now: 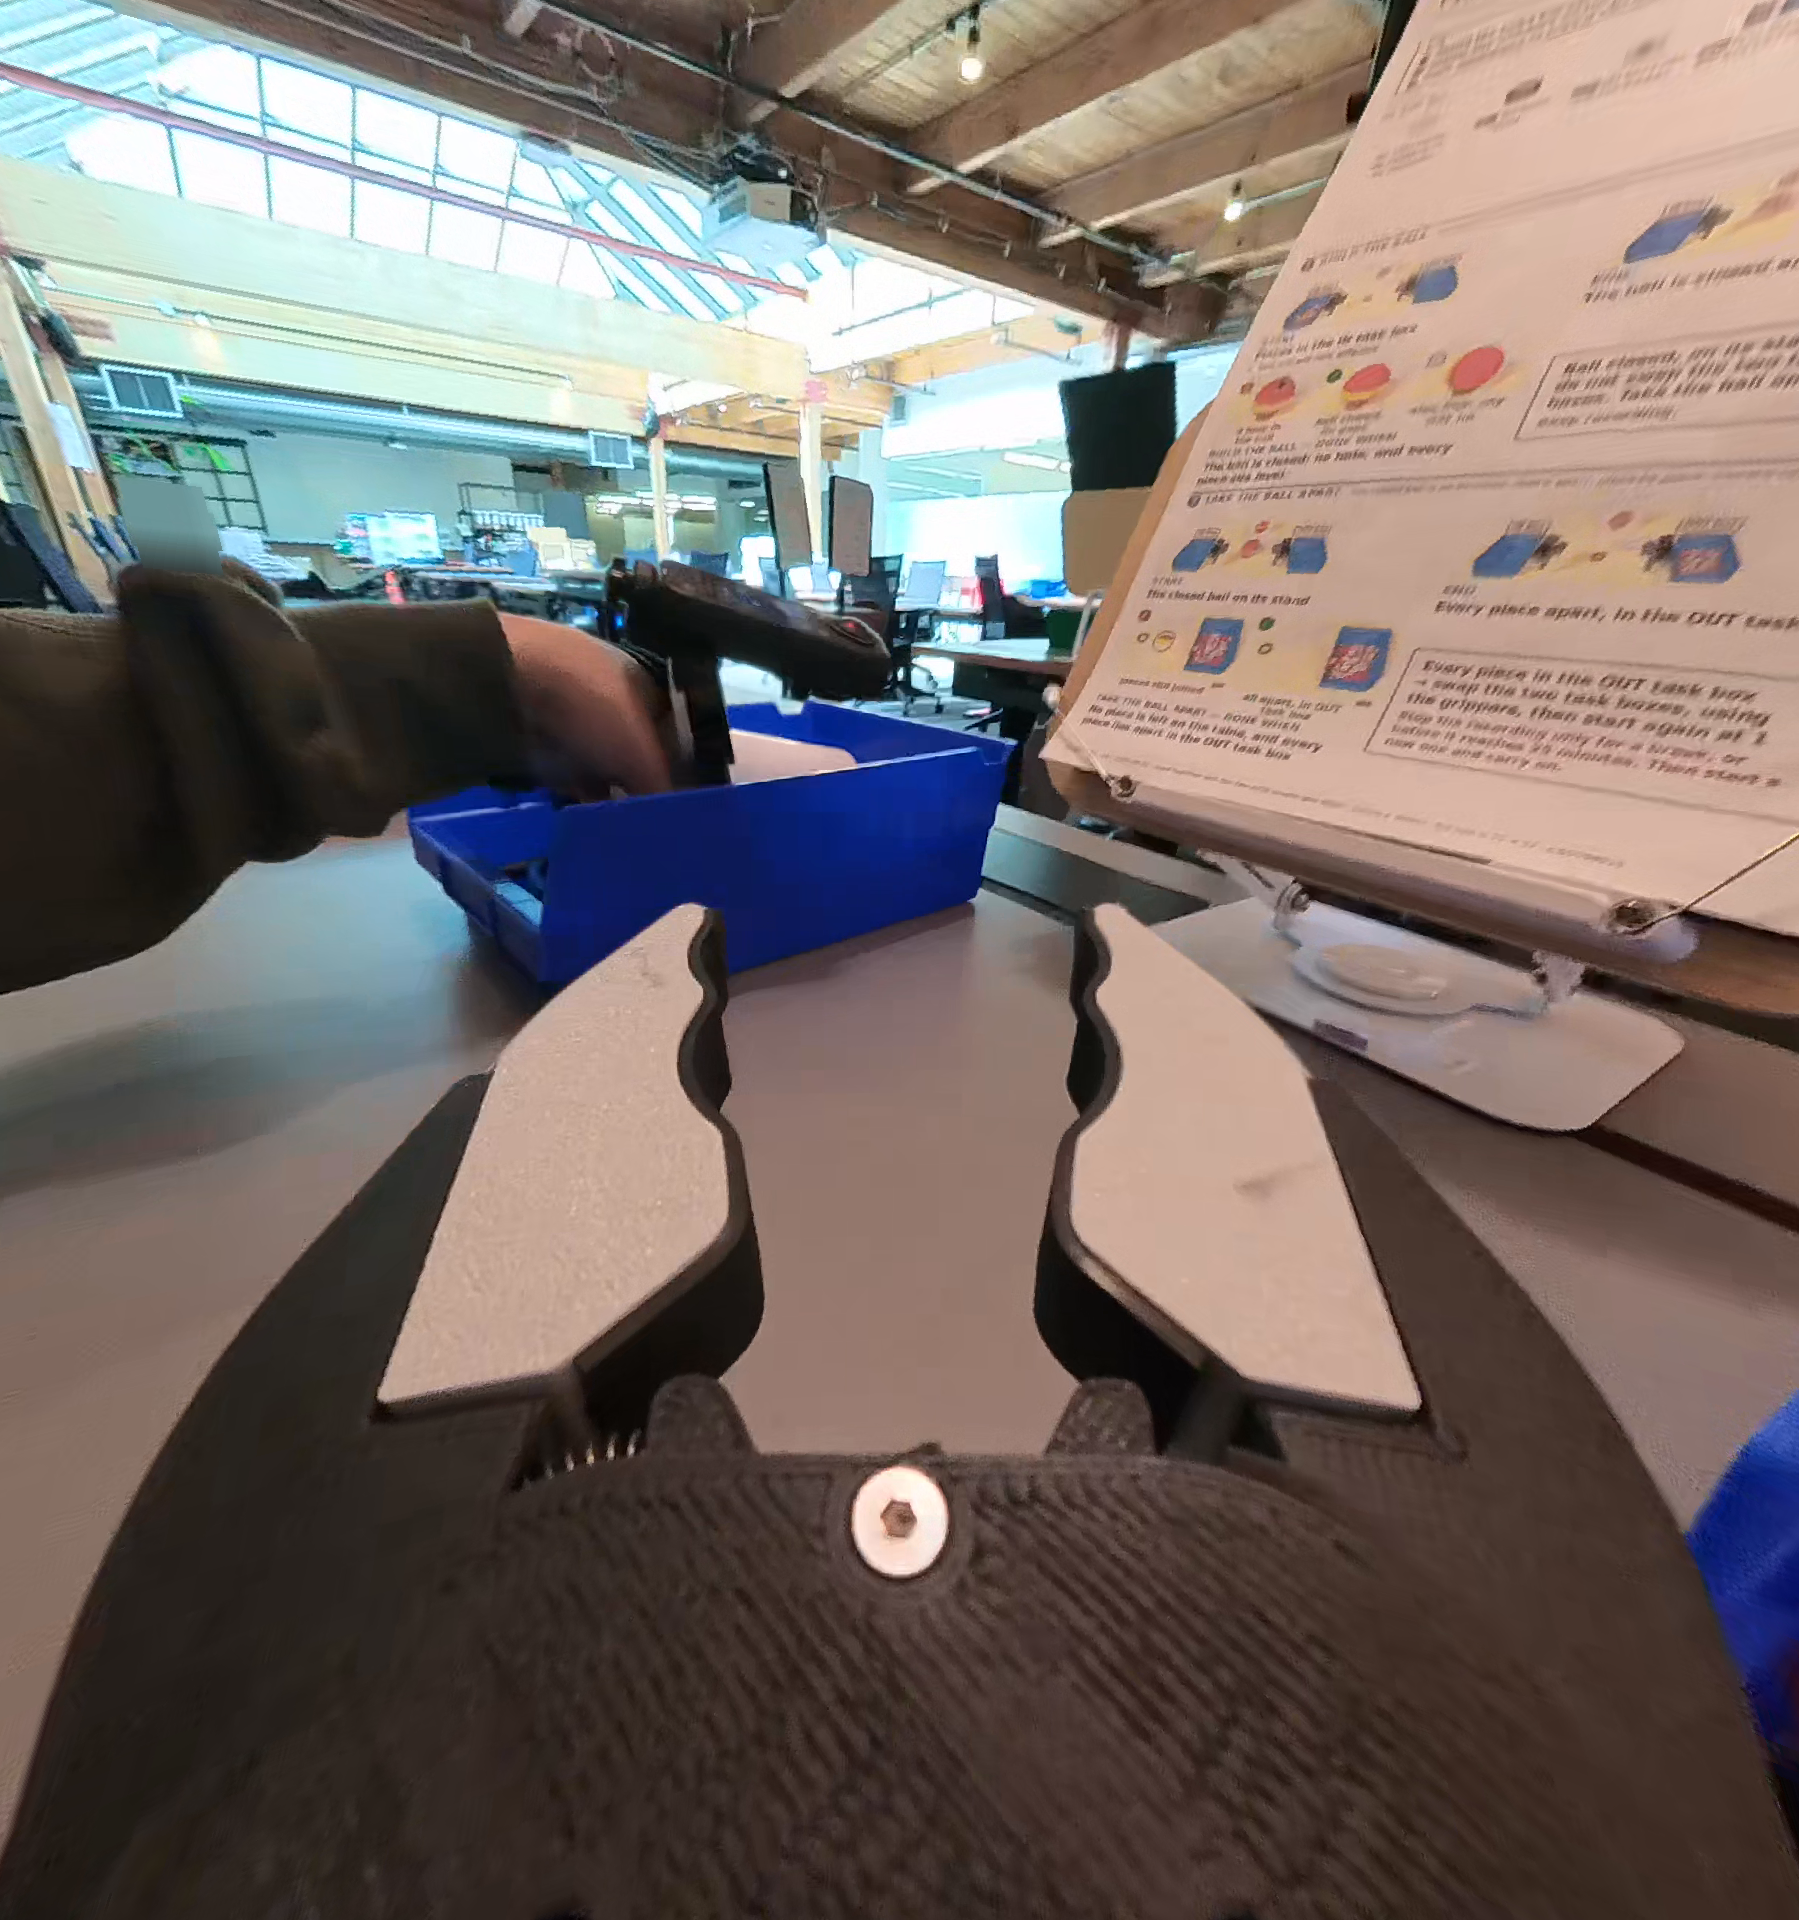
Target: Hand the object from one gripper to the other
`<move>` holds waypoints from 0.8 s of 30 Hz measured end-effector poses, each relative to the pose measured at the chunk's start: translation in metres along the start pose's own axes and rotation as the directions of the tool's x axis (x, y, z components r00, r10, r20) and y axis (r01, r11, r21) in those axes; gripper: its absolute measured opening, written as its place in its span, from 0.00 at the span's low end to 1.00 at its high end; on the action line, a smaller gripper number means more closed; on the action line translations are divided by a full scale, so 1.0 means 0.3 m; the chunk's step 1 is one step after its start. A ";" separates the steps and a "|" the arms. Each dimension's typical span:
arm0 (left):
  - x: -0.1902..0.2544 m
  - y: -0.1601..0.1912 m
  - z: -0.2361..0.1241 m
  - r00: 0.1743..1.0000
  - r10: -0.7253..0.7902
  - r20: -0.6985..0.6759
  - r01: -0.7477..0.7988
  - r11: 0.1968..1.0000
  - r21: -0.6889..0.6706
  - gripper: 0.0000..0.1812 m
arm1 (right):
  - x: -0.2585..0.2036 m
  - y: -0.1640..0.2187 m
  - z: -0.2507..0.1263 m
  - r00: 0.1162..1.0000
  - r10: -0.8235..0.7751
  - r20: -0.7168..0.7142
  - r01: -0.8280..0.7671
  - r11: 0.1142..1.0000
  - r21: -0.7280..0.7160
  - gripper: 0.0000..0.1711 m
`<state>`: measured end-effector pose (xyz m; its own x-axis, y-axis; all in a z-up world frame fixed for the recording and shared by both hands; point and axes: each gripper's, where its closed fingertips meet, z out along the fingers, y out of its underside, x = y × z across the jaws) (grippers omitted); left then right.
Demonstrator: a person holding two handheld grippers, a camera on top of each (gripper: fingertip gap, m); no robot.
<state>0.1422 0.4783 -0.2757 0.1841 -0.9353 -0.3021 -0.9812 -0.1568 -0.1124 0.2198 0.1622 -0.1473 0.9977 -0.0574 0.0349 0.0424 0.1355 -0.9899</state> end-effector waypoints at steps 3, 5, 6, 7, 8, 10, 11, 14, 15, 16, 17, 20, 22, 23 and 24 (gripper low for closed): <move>0.003 -0.006 0.006 1.000 -0.005 -0.009 0.005 1.000 0.020 0.25 | -0.001 0.023 0.004 1.000 0.023 0.019 -0.023 0.999 -0.023 0.37; 0.004 -0.010 -0.024 1.000 0.031 0.000 -0.031 0.998 0.062 0.25 | 0.010 0.039 0.006 1.000 0.016 0.005 -0.016 0.999 -0.040 0.37; 0.000 -0.023 -0.060 0.999 0.028 0.017 -0.030 0.993 0.114 0.25 | 0.010 0.043 0.007 1.000 0.021 0.007 -0.021 0.999 -0.043 0.38; -0.007 -0.042 -0.110 0.999 0.019 0.042 -0.027 0.983 0.183 0.25 | 0.004 0.042 0.008 1.000 0.026 0.017 -0.025 0.999 -0.040 0.38; -0.017 -0.059 -0.167 0.997 0.012 0.076 -0.030 0.967 0.253 0.25 | -0.003 0.039 0.009 0.999 0.027 0.027 -0.026 0.999 -0.038 0.38; -0.041 -0.074 -0.280 0.990 -0.009 0.142 -0.044 0.930 0.364 0.25 | -0.018 0.035 0.012 0.999 0.021 0.045 -0.020 0.999 -0.038 0.38; -0.057 -0.077 -0.336 0.985 -0.026 0.172 -0.048 0.908 0.415 0.25 | -0.026 0.031 0.013 0.998 0.022 0.057 -0.020 0.999 -0.033 0.38; -0.041 -0.090 -0.536 0.993 -0.062 0.103 -0.019 0.767 0.641 0.25 | -0.044 0.014 0.013 0.995 0.060 0.085 -0.061 0.998 0.006 0.38; 0.002 -0.101 -0.609 0.999 -0.039 -0.004 0.029 0.685 0.728 0.25 | -0.052 0.005 0.014 0.991 0.088 0.103 -0.091 0.996 0.024 0.38; 0.066 -0.114 -0.687 0.991 0.027 -0.130 0.089 0.583 0.807 0.25 | -0.062 -0.003 0.015 0.984 0.125 0.124 -0.131 0.991 0.041 0.37; 0.149 -0.126 -0.769 0.957 0.135 -0.257 0.167 0.465 0.869 0.25 | -0.075 -0.011 0.018 0.974 0.168 0.150 -0.178 0.982 0.055 0.37; 0.433 -0.105 -0.945 0.721 0.531 -0.446 0.396 0.213 0.893 0.25 | -0.125 -0.031 0.027 0.921 0.301 0.249 -0.328 0.941 0.077 0.36; 0.603 -0.077 -0.953 0.569 0.708 -0.417 0.464 0.142 0.874 0.25 | -0.151 -0.031 0.032 0.900 0.327 0.286 -0.361 0.930 0.072 0.36; 0.678 -0.064 -0.935 0.505 0.766 -0.399 0.480 0.135 0.867 0.25 | -0.164 -0.028 0.034 0.900 0.320 0.297 -0.353 0.933 0.064 0.36; 0.739 -0.057 -0.911 0.468 0.800 -0.376 0.483 0.124 0.867 0.25 | -0.176 -0.020 0.036 0.903 0.307 0.302 -0.336 0.941 0.048 0.36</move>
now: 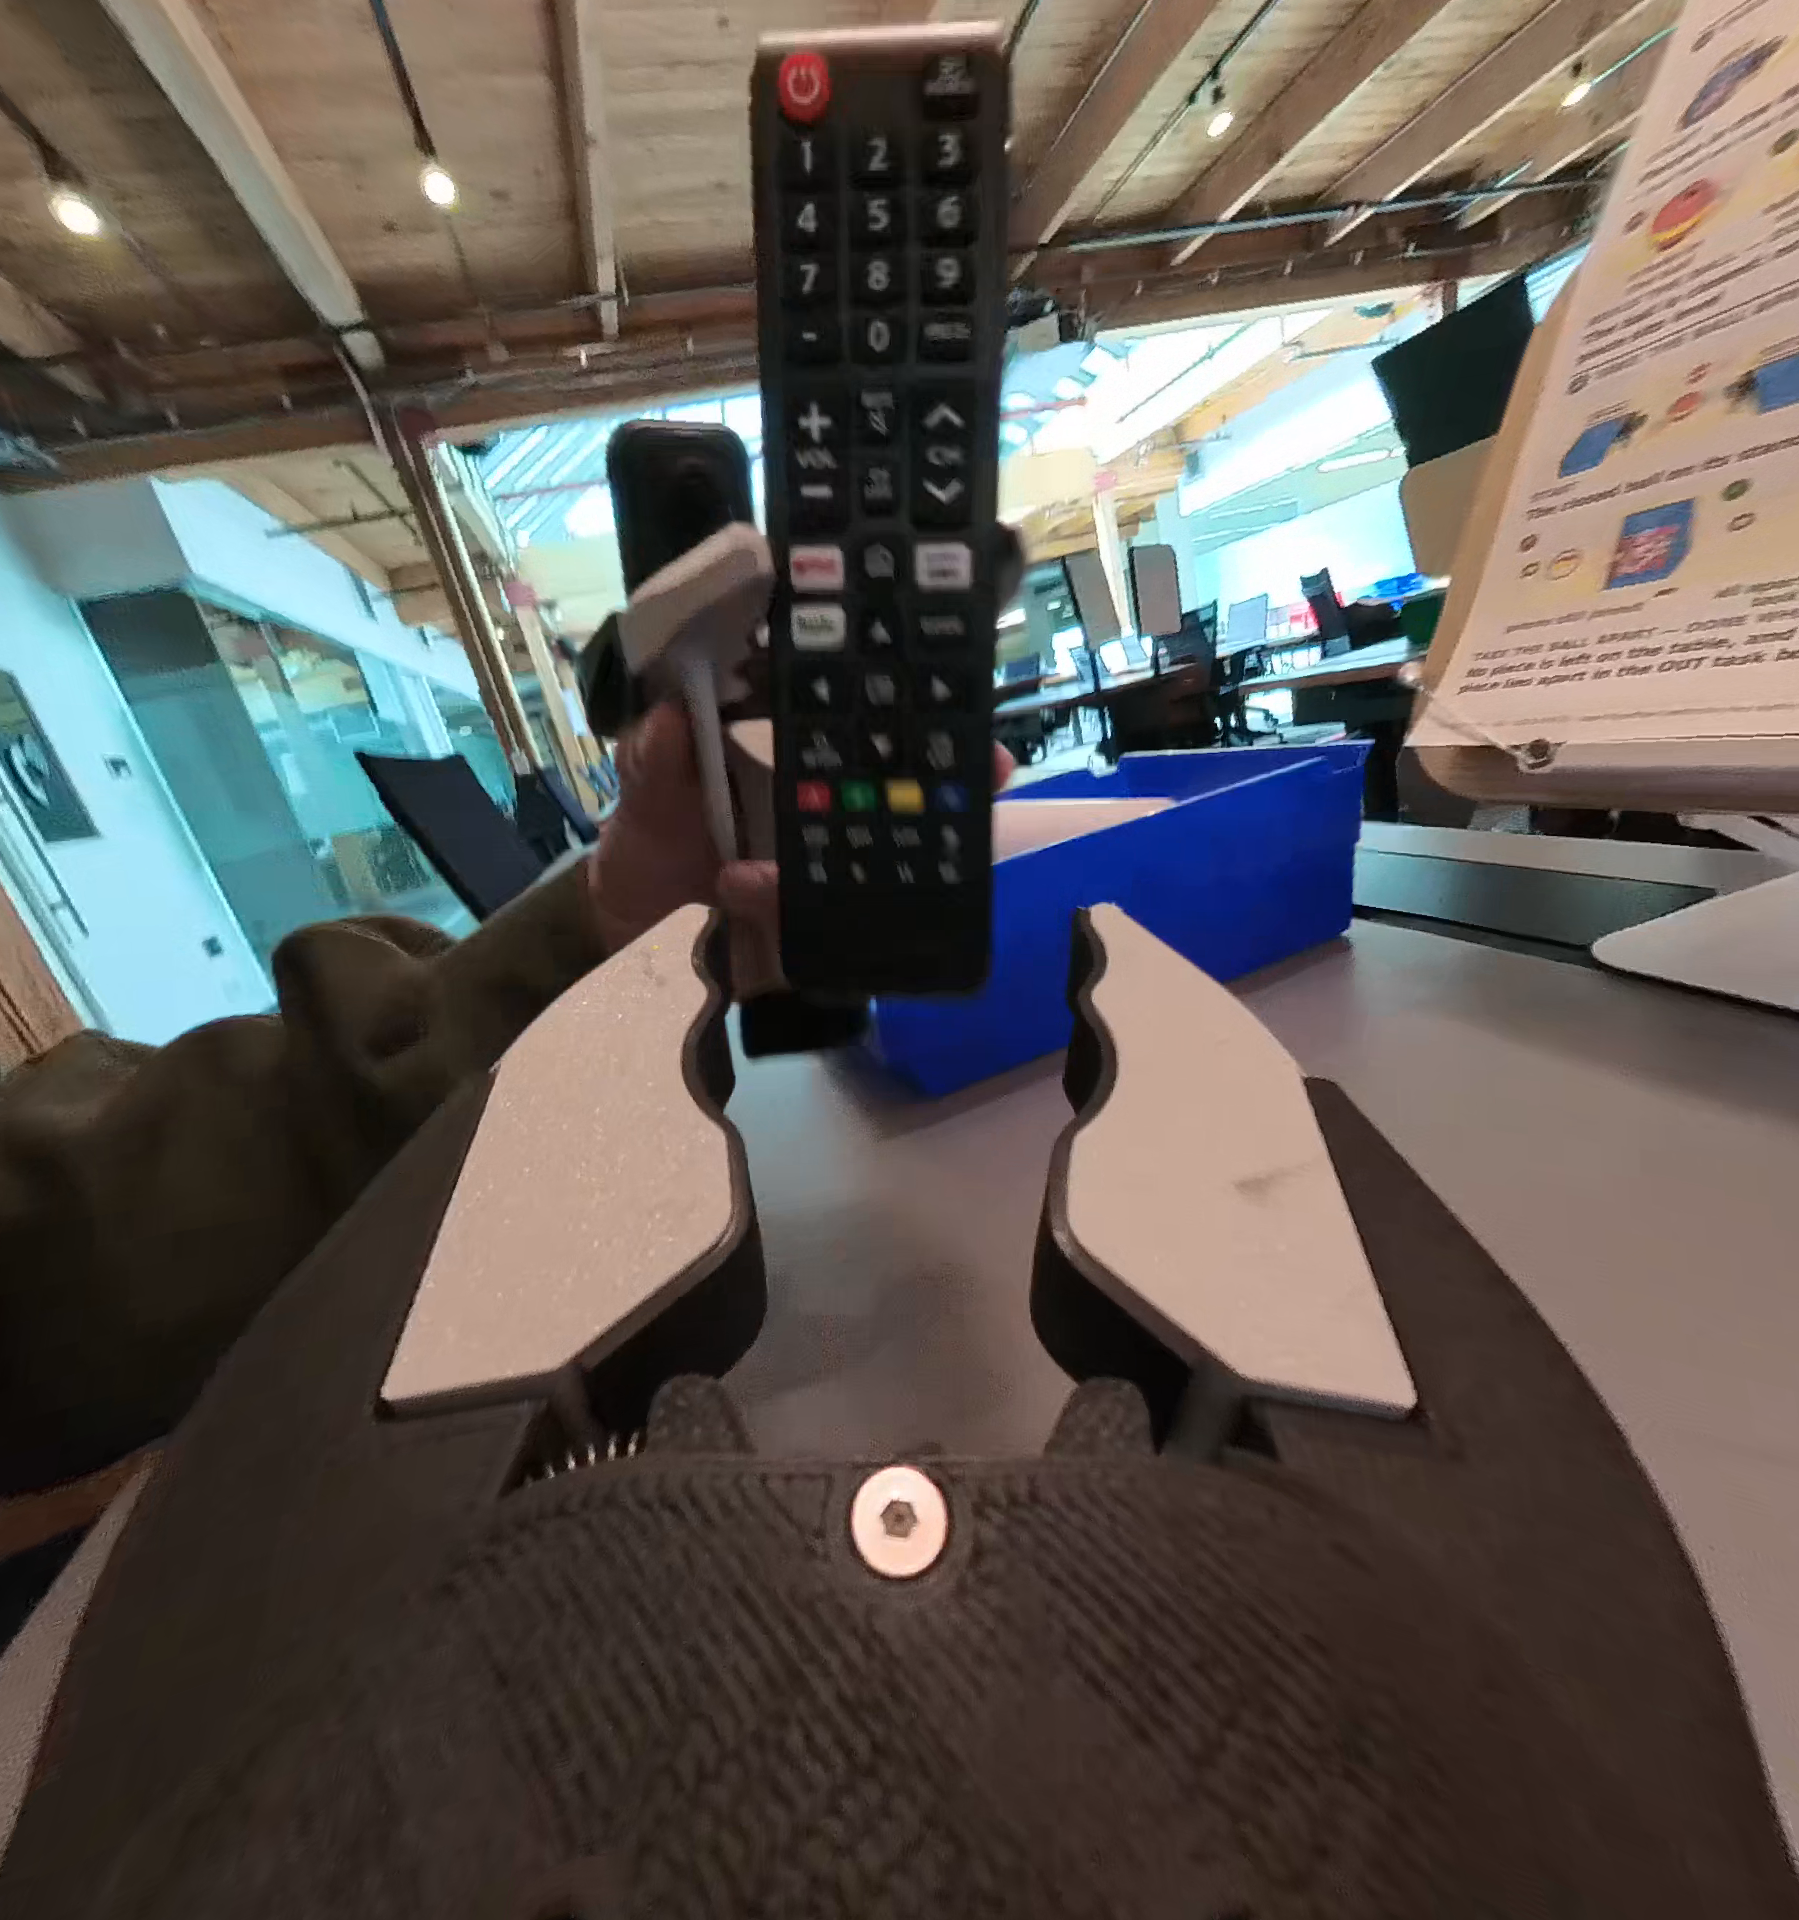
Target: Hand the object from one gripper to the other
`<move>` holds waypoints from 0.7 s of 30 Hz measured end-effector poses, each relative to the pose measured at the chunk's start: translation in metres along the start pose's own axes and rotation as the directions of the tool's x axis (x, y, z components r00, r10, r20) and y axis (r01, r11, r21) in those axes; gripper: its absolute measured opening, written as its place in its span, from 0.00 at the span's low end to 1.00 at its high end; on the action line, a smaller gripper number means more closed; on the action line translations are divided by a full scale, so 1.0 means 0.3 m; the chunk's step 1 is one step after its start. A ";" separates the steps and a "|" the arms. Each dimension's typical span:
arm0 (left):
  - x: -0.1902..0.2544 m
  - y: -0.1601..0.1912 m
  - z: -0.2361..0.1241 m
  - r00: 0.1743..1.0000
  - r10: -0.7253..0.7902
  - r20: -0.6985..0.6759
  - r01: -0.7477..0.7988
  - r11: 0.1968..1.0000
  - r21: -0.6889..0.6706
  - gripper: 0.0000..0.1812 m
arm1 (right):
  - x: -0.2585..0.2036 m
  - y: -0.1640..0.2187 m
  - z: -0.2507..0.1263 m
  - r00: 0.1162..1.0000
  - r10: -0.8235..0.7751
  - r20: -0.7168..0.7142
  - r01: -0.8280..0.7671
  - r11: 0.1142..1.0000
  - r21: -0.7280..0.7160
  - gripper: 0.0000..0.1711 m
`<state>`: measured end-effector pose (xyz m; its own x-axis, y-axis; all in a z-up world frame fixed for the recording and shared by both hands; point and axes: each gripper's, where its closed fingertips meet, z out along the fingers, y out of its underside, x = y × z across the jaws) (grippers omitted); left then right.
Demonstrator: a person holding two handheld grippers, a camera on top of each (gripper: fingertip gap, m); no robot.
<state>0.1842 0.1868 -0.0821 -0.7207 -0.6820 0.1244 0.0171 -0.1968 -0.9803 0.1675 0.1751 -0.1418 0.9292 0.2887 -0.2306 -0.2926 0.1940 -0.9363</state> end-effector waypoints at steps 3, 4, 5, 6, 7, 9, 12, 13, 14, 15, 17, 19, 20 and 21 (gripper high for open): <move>0.027 0.109 0.070 0.998 0.032 -0.049 -0.032 0.999 0.010 0.25 | -0.003 0.035 0.007 0.995 -0.094 -0.015 0.093 0.993 -0.076 0.39; 0.028 0.129 0.085 0.998 0.031 -0.049 -0.031 0.999 0.012 0.25 | 0.015 0.048 0.006 0.988 -0.146 -0.052 0.139 0.984 -0.111 0.38; 0.024 0.145 0.096 0.999 0.027 -0.038 -0.027 1.000 0.002 0.25 | 0.030 0.062 0.005 0.979 -0.190 -0.080 0.177 0.973 -0.150 0.41; 0.019 0.160 0.102 0.999 0.023 -0.026 -0.024 1.000 -0.019 0.25 | 0.035 0.072 0.005 0.971 -0.223 -0.086 0.205 0.962 -0.179 0.42; 0.017 0.165 0.101 0.999 0.027 -0.017 -0.027 0.999 -0.021 0.25 | 0.036 0.075 0.006 0.964 -0.253 -0.087 0.233 0.953 -0.194 0.42; 0.017 0.161 0.089 1.000 0.019 -0.008 -0.019 1.000 0.016 0.25 | 0.031 0.077 0.007 0.950 -0.302 -0.081 0.280 0.937 -0.208 0.42; 0.034 0.156 0.064 0.998 -0.031 -0.055 0.033 0.999 0.040 0.25 | 0.009 0.091 0.004 0.940 -0.340 -0.018 0.326 0.914 -0.243 0.41; 0.036 0.157 0.057 0.998 -0.038 -0.058 0.041 0.998 0.052 0.25 | 0.005 0.095 0.002 0.938 -0.346 -0.005 0.334 0.909 -0.249 0.40; 0.040 0.159 0.053 0.997 -0.045 -0.065 0.049 0.996 0.068 0.25 | 0.001 0.100 0.000 0.939 -0.343 0.009 0.334 0.908 -0.254 0.40; 0.045 0.162 0.050 0.996 -0.049 -0.075 0.056 0.995 0.082 0.25 | -0.002 0.106 -0.001 0.941 -0.338 0.021 0.332 0.906 -0.261 0.39; 0.054 0.165 0.043 0.994 -0.049 -0.096 0.059 0.993 0.103 0.25 | -0.010 0.112 -0.007 0.939 -0.340 0.049 0.340 0.897 -0.283 0.39; 0.064 0.157 0.031 0.991 -0.059 -0.119 0.076 0.987 0.143 0.25 | -0.016 0.108 -0.018 0.937 -0.342 0.075 0.348 0.892 -0.288 0.36; 0.065 0.154 0.025 0.990 -0.067 -0.122 0.086 0.983 0.160 0.25 | -0.004 0.101 -0.024 0.936 -0.349 0.055 0.350 0.892 -0.287 0.31; 0.062 0.154 0.022 0.991 -0.065 -0.116 0.084 0.982 0.168 0.25 | 0.004 0.096 -0.026 0.937 -0.347 0.040 0.343 0.896 -0.282 0.33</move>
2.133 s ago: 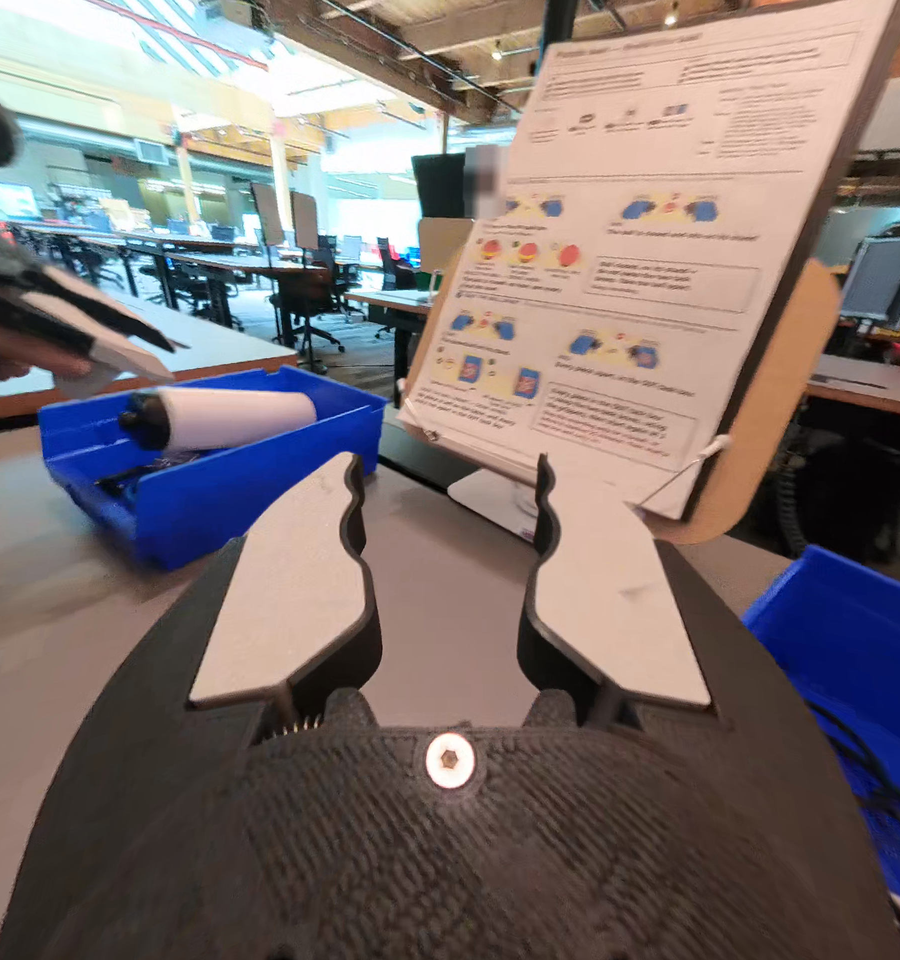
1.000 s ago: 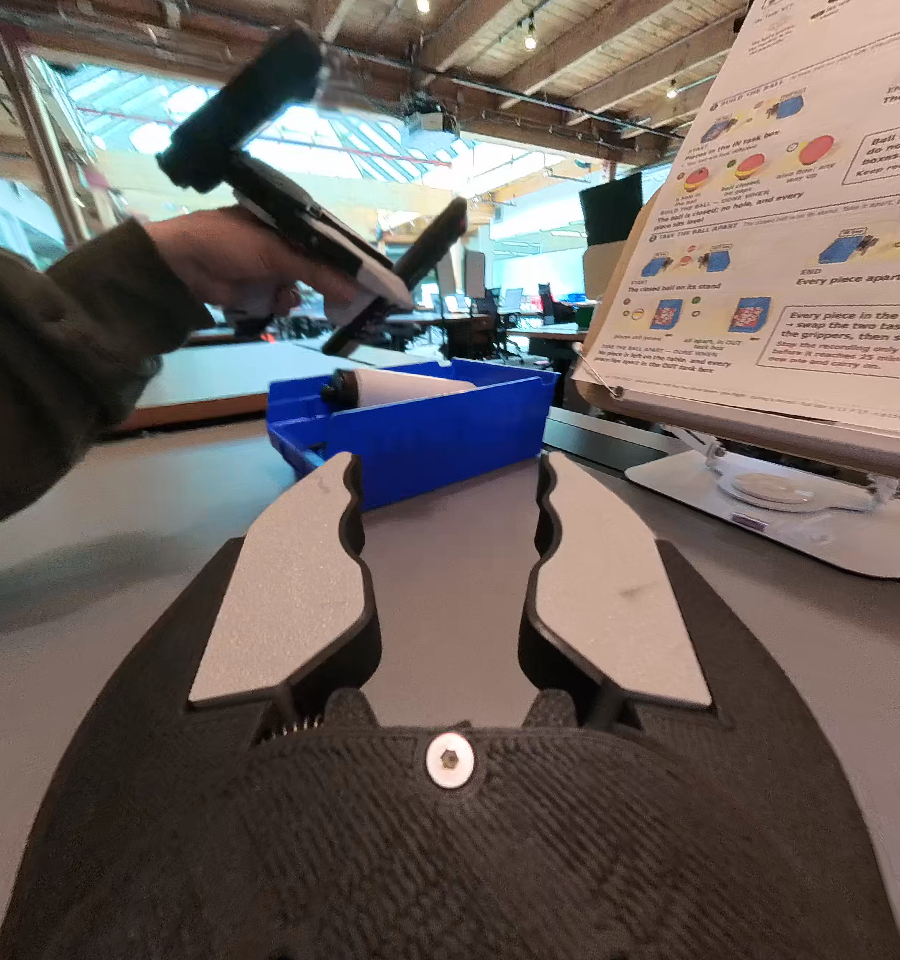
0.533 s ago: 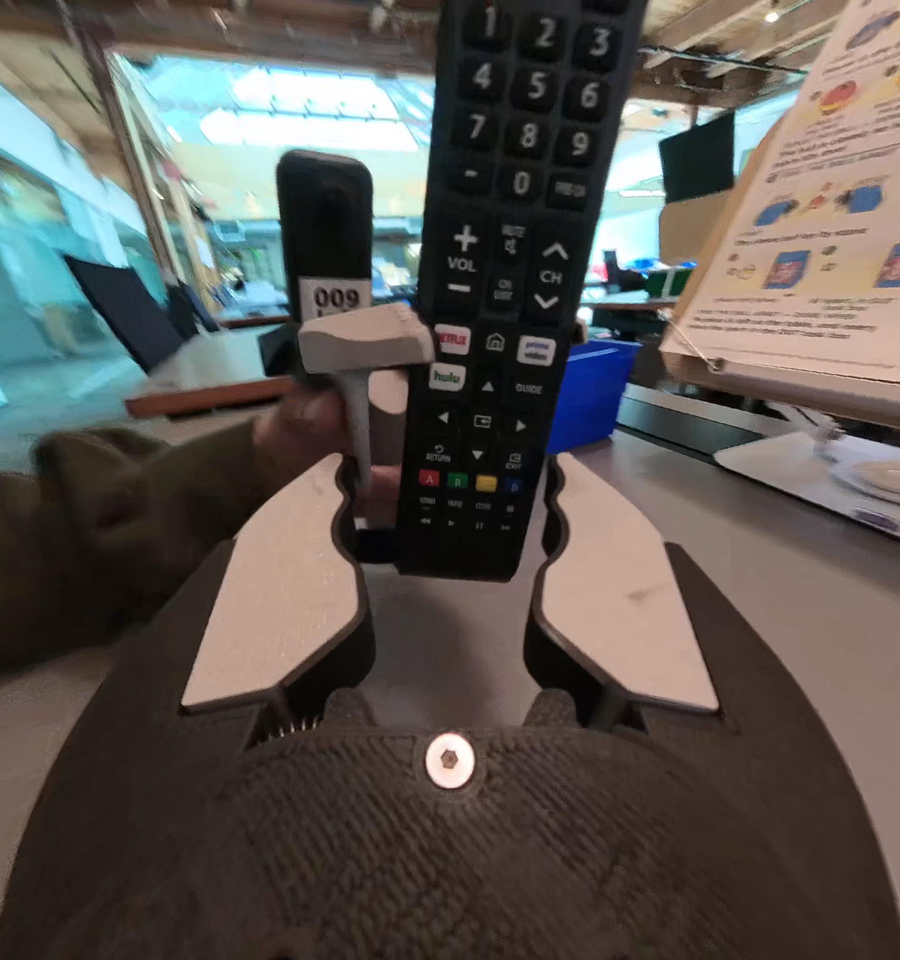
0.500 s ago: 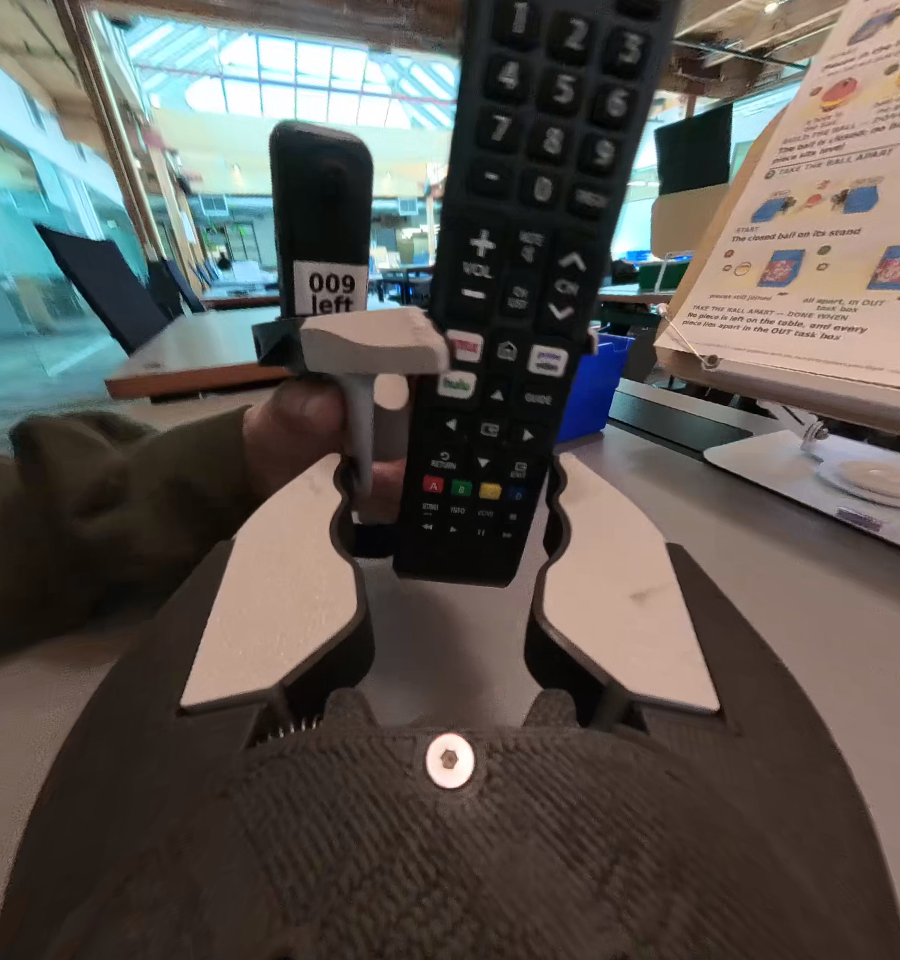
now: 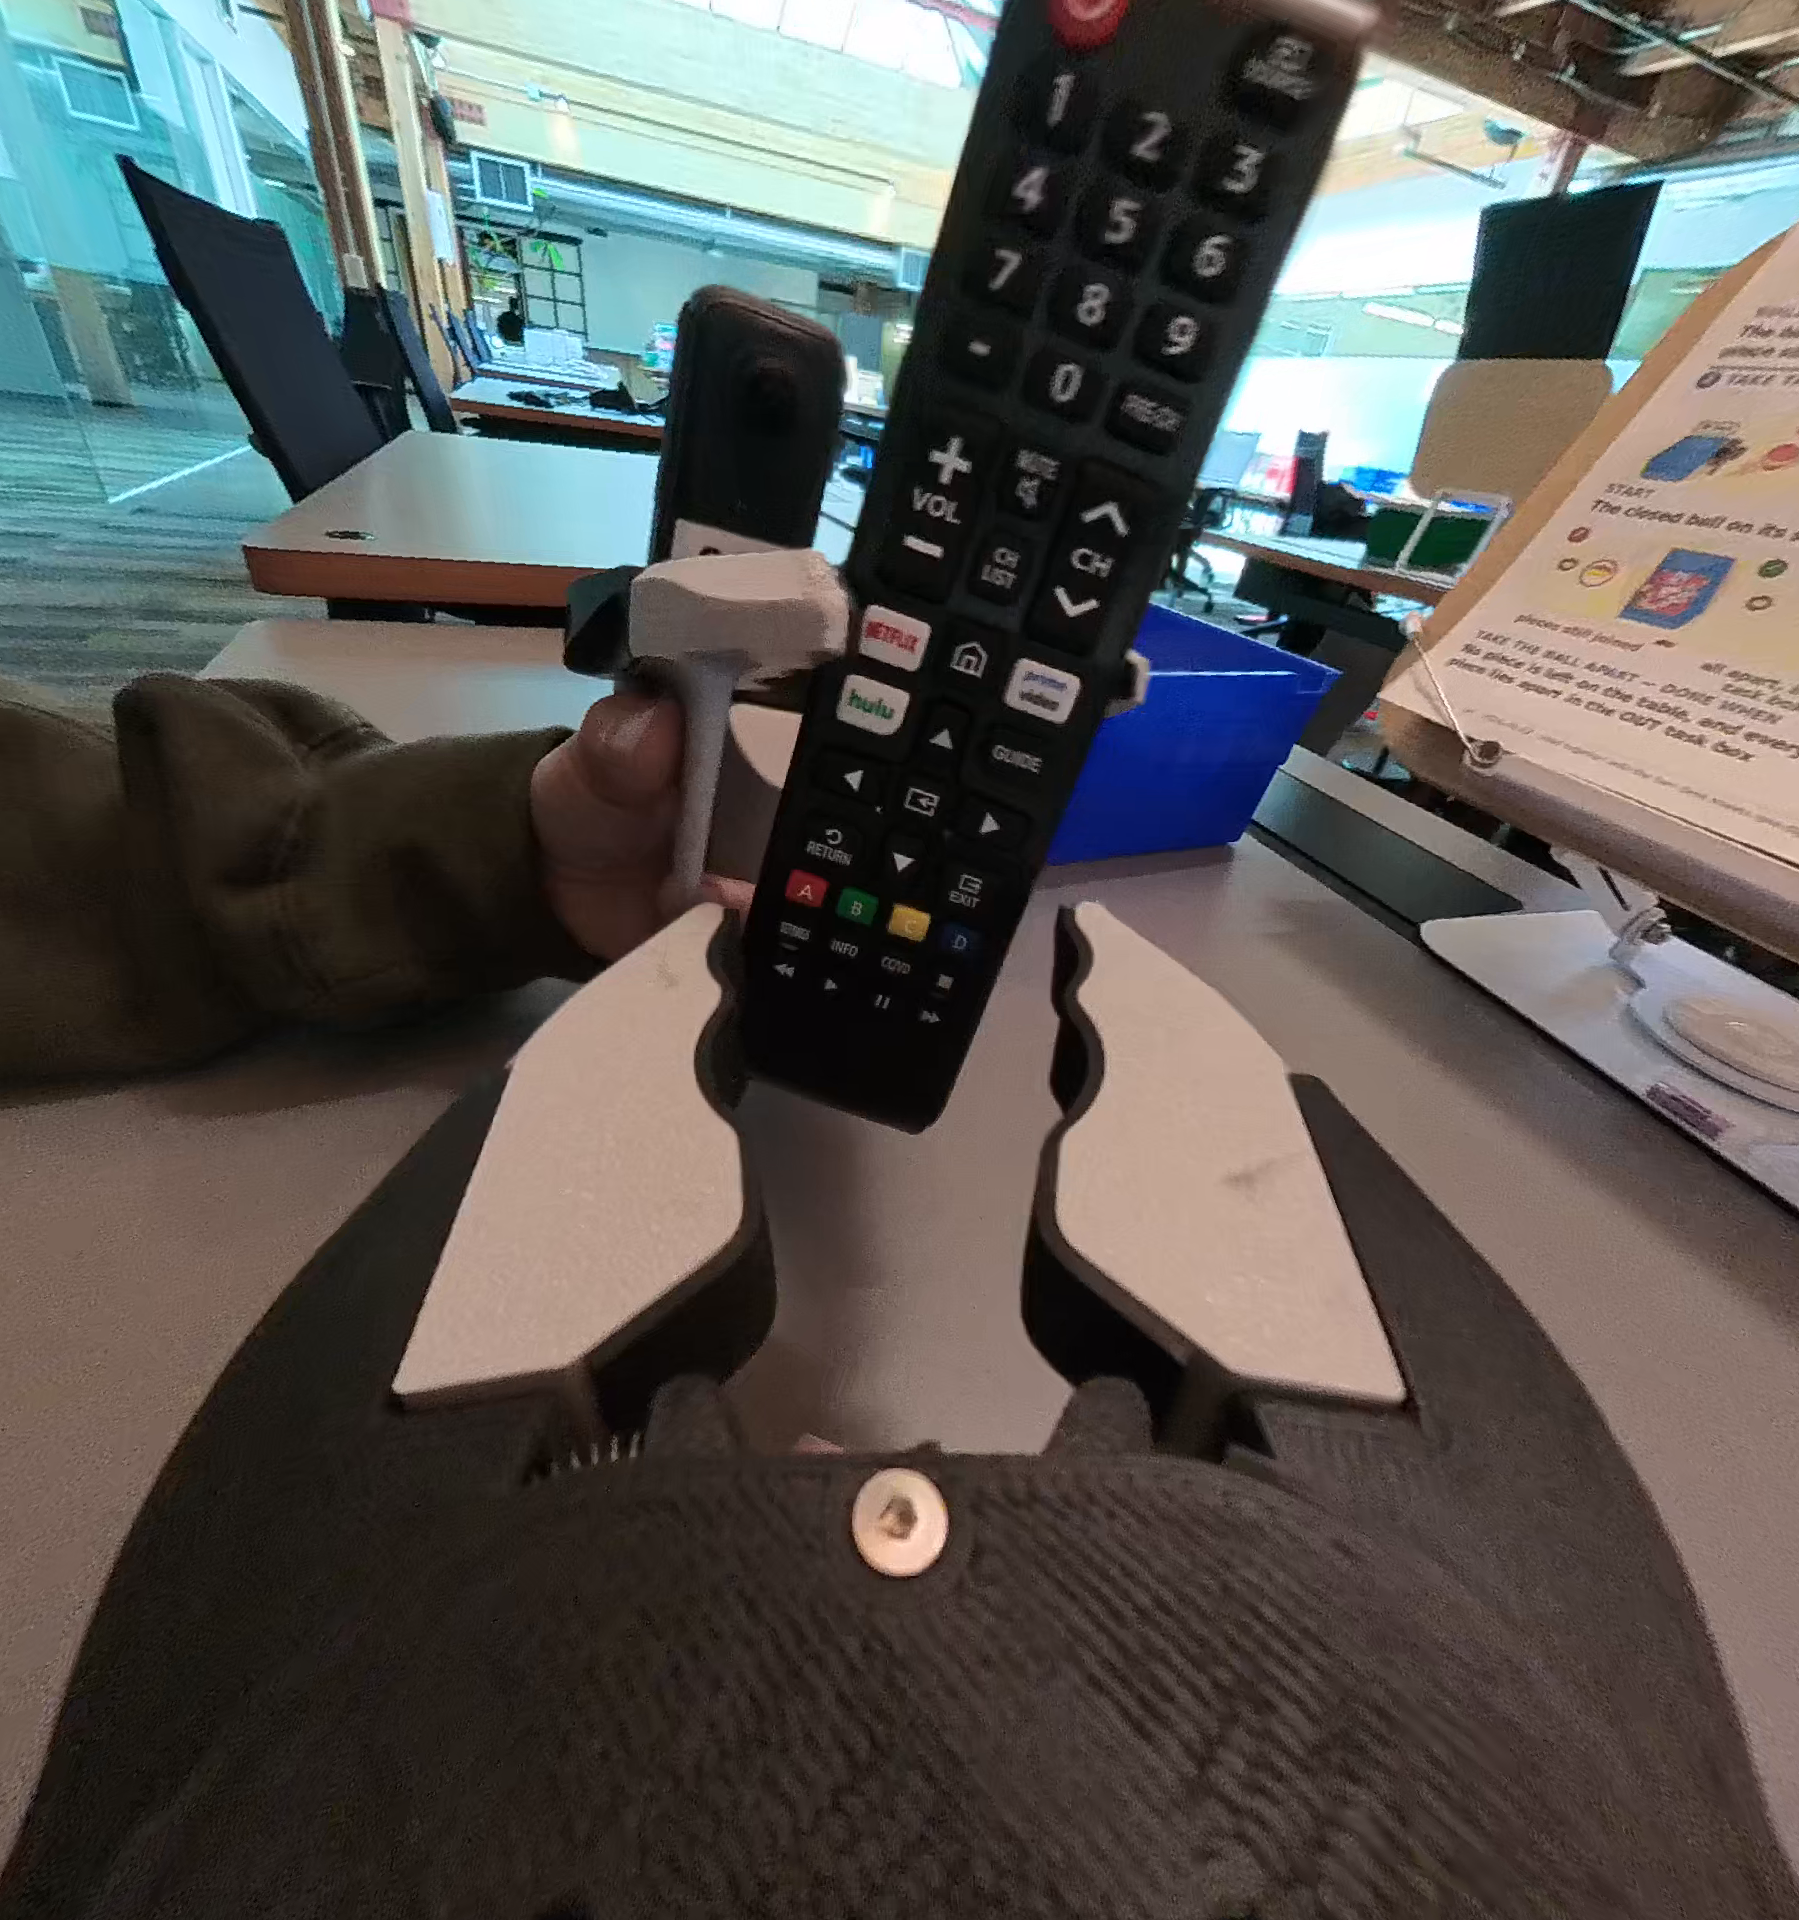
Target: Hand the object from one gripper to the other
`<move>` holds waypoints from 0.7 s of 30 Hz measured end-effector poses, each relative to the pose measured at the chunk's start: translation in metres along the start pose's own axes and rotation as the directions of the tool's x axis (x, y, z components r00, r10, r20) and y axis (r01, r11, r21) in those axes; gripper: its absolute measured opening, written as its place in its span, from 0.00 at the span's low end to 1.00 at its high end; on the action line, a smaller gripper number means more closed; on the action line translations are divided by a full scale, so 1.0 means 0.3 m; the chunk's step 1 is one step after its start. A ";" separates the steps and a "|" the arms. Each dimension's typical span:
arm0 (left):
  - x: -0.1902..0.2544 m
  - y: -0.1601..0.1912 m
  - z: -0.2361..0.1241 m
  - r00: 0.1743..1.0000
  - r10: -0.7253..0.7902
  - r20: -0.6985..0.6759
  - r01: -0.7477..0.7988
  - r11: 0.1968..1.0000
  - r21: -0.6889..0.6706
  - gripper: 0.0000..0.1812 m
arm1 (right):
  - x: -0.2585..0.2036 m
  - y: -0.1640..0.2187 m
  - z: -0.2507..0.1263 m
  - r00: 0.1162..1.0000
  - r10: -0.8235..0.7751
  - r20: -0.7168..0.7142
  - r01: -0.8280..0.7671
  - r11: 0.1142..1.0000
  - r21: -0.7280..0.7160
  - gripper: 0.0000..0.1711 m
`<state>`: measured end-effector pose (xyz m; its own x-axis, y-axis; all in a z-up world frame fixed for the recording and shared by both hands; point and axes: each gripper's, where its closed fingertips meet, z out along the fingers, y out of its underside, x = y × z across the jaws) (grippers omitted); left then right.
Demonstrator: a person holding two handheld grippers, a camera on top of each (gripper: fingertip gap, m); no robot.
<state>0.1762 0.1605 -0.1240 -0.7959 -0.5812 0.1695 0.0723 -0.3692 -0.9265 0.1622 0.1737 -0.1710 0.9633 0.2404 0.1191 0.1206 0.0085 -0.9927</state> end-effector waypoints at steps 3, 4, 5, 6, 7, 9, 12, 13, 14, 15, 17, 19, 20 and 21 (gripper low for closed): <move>-0.008 0.011 -0.004 0.999 0.042 0.027 -0.041 0.999 -0.026 0.24 | 0.030 0.018 0.003 0.998 0.012 -0.062 -0.014 0.999 -0.037 0.41; -0.004 0.013 -0.003 0.998 0.059 0.026 -0.058 0.998 -0.027 0.24 | 0.034 0.022 0.008 0.997 0.009 -0.078 -0.012 0.999 -0.042 0.43; 0.002 0.016 -0.002 0.997 0.071 0.019 -0.071 0.997 -0.030 0.24 | 0.024 0.024 0.012 0.998 0.005 -0.064 -0.008 0.999 -0.046 0.40; 0.003 0.019 0.000 0.997 0.075 0.019 -0.074 0.997 -0.035 0.24 | 0.015 0.024 0.014 0.999 -0.005 -0.052 0.003 0.999 -0.050 0.38; 0.001 0.021 0.001 0.997 0.075 0.027 -0.074 0.997 -0.034 0.24 | 0.013 0.025 0.016 0.998 -0.021 -0.055 0.018 0.999 -0.049 0.36; -0.011 0.024 0.000 0.996 0.074 0.053 -0.073 0.997 -0.030 0.24 | 0.010 0.029 0.018 0.997 -0.044 -0.056 0.041 0.998 -0.054 0.32; -0.053 0.013 -0.003 0.982 0.100 0.161 -0.101 0.995 -0.004 0.24 | 0.038 0.028 0.016 0.985 -0.112 -0.135 0.105 0.993 -0.053 0.28; -0.056 0.005 -0.005 0.980 0.100 0.174 -0.105 0.994 0.014 0.24 | 0.040 0.023 0.016 0.983 -0.109 -0.149 0.105 0.994 -0.037 0.28; -0.058 -0.003 -0.007 0.979 0.093 0.181 -0.100 0.994 0.032 0.24 | 0.041 0.019 0.017 0.984 -0.090 -0.152 0.089 0.996 -0.017 0.28; -0.058 -0.008 -0.009 0.981 0.081 0.179 -0.091 0.995 0.046 0.24 | 0.043 0.016 0.018 0.986 -0.063 -0.153 0.064 0.998 0.001 0.29; -0.052 -0.011 -0.011 0.986 0.058 0.158 -0.069 0.996 0.065 0.24 | 0.042 0.016 0.020 0.990 -0.022 -0.138 0.025 0.999 0.020 0.31; -0.040 -0.012 -0.007 0.993 0.008 0.117 -0.019 0.996 0.093 0.24 | 0.034 0.014 0.021 0.993 -0.022 -0.119 0.026 0.999 0.030 0.33; -0.036 -0.010 -0.002 0.994 -0.015 0.105 0.004 0.995 0.104 0.24 | 0.029 0.018 0.024 0.993 -0.033 -0.112 0.035 0.999 0.021 0.33; -0.032 -0.006 0.003 0.995 -0.021 0.099 0.011 0.994 0.106 0.24 | 0.022 0.026 0.028 0.993 -0.054 -0.107 0.054 0.999 0.004 0.32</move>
